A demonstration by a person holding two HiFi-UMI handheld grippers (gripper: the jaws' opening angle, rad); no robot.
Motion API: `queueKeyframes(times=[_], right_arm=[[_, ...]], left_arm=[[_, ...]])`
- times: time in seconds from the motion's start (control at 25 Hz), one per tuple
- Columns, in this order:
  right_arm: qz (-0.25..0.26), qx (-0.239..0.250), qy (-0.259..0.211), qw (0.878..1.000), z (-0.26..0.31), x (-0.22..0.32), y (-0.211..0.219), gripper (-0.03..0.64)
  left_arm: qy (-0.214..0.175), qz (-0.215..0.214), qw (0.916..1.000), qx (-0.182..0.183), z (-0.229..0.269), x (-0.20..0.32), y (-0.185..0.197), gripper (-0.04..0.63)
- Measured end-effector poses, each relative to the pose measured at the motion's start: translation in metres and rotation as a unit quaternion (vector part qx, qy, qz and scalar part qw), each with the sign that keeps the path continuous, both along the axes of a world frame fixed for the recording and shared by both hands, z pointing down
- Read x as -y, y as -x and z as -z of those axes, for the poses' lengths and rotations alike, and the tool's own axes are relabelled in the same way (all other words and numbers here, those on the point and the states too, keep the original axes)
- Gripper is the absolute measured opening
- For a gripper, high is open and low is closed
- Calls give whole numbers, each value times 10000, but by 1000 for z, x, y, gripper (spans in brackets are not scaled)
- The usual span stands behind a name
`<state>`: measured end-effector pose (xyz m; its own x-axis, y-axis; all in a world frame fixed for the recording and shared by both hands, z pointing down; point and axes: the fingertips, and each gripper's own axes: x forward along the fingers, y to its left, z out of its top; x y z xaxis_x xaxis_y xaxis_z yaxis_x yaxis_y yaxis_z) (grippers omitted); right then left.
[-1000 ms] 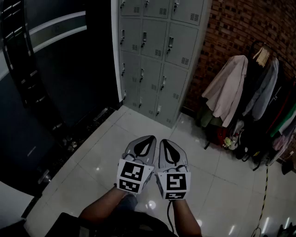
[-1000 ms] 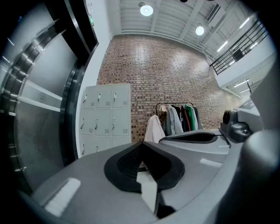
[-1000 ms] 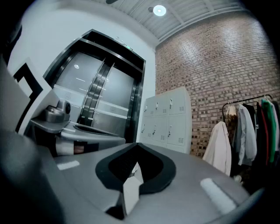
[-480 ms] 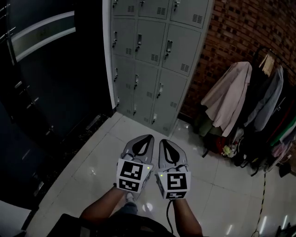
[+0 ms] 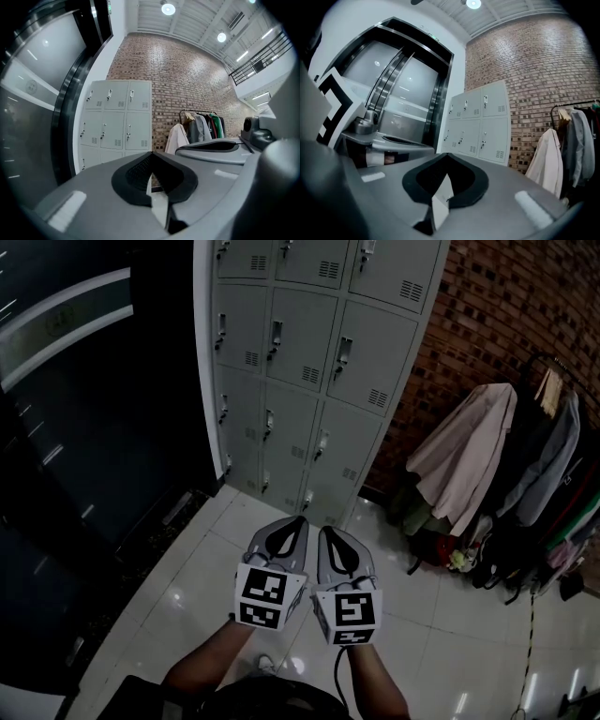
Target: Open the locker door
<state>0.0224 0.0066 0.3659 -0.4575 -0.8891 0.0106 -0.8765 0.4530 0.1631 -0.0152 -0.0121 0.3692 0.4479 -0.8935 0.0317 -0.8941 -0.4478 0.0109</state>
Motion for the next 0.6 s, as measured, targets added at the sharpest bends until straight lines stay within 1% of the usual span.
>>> queueKeyframes(times=[0.28, 0.6], right_arm=[[-48, -53, 24, 10000, -4, 36, 23, 0], [-114, -27, 10, 9999, -4, 69, 30, 0]], left_arm=[[38, -114, 9999, -46, -4, 36, 18, 5], [19, -196, 9998, -36, -5, 68, 26, 5]])
